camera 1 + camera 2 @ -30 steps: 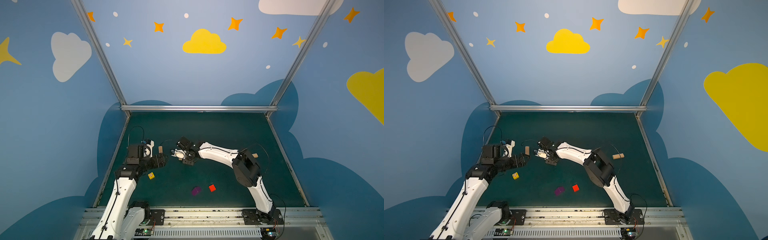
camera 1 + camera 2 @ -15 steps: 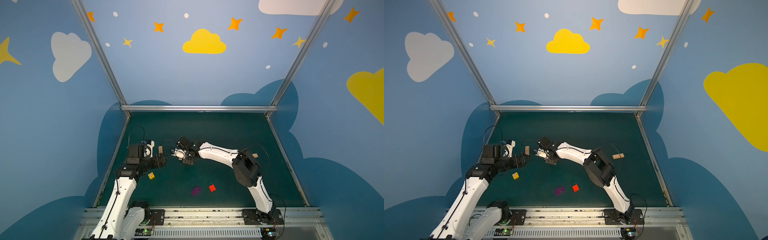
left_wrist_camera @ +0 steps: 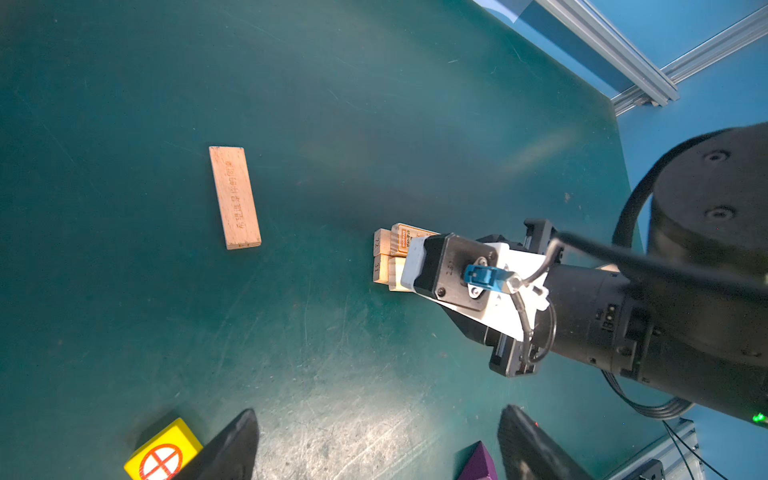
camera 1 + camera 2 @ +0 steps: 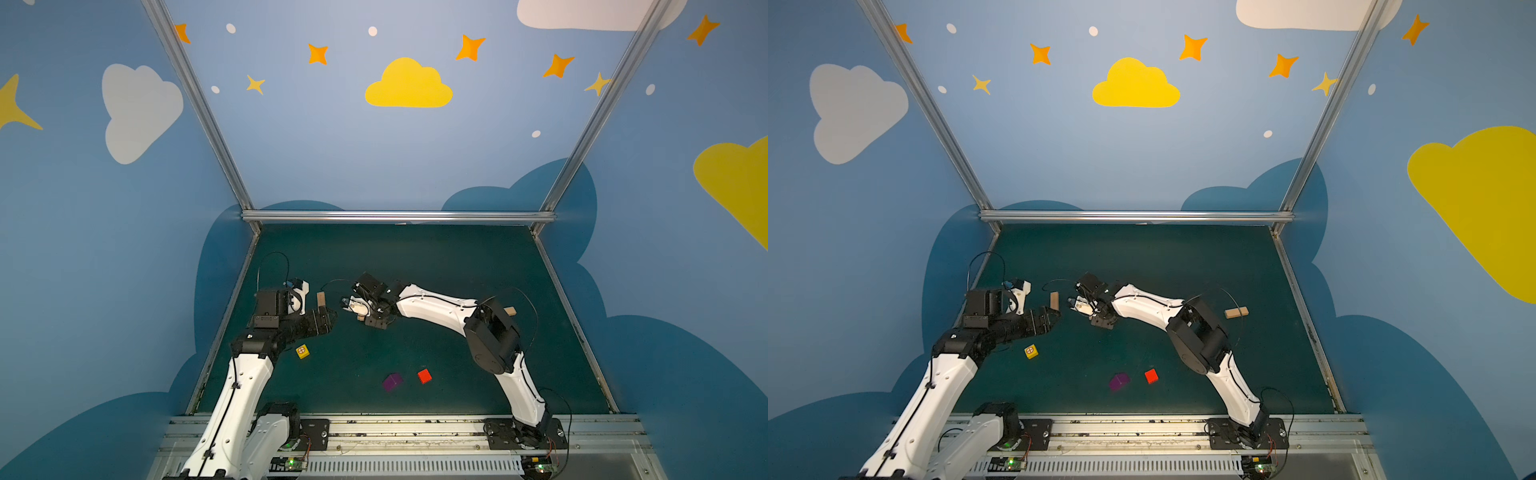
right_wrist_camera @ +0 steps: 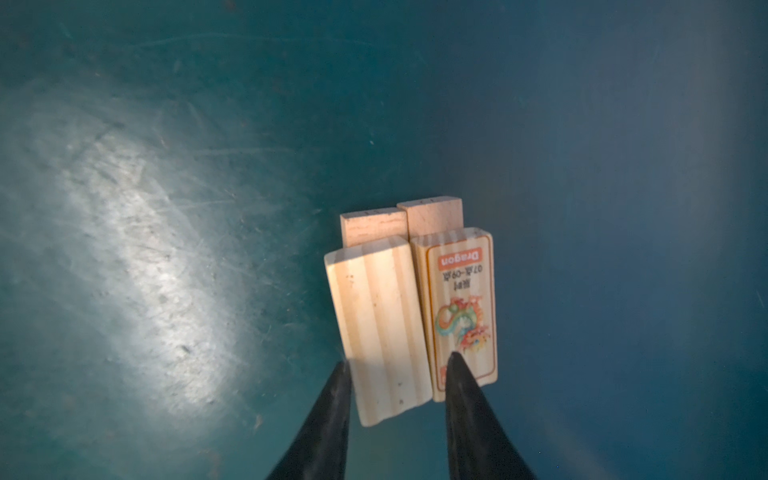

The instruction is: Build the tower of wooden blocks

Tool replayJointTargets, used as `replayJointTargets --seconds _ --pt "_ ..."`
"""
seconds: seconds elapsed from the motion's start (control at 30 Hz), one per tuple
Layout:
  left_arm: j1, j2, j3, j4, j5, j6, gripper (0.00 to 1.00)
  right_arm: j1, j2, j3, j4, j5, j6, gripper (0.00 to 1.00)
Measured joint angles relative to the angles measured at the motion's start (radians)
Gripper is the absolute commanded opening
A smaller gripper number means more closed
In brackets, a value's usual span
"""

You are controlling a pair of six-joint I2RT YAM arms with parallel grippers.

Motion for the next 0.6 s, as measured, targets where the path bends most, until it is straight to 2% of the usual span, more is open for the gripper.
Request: replayJointTargets --seconds 0.17,0.3,0.5,0.6 --pt "0.0 0.0 0.0 0.0 0.0 0.0 0.89 0.0 -0.001 0.0 0.006 -0.007 0.002 0.36" --pt "0.0 0.007 0.0 0.0 -0.006 -0.009 0.85 -0.002 -0.024 -0.011 0.02 -0.027 0.012 0.39" --pt "-0.004 0.042 0.0 0.0 -0.025 -0.039 0.87 -0.022 -0.144 -0.038 0.056 -0.073 0.057 0.4" --pt "-0.039 0.06 0.002 -0.003 -0.057 -0.056 0.89 -0.051 -0.239 -0.089 0.082 -0.098 0.1 0.41"
